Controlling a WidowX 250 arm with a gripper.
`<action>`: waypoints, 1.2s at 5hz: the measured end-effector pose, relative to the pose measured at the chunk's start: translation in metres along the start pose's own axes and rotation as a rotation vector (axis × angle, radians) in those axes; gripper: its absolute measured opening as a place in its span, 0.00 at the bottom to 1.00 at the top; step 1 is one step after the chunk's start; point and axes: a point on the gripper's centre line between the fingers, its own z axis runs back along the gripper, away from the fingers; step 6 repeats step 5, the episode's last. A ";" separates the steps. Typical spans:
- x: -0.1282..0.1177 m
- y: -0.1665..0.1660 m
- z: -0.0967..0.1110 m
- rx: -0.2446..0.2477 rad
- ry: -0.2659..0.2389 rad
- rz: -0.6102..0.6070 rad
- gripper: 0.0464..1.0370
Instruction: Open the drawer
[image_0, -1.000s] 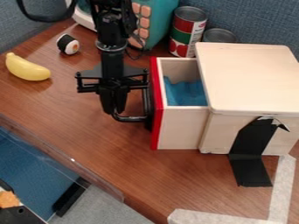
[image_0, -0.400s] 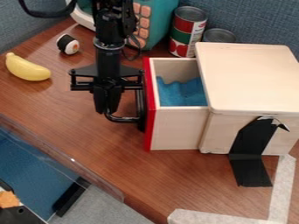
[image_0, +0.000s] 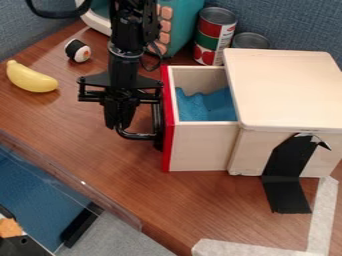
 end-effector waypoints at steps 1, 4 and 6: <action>0.007 -0.005 0.006 0.017 -0.043 0.044 0.40; -0.020 -0.020 0.092 -0.220 -0.100 -0.158 0.96; -0.013 -0.008 0.114 -0.242 -0.120 -0.144 0.96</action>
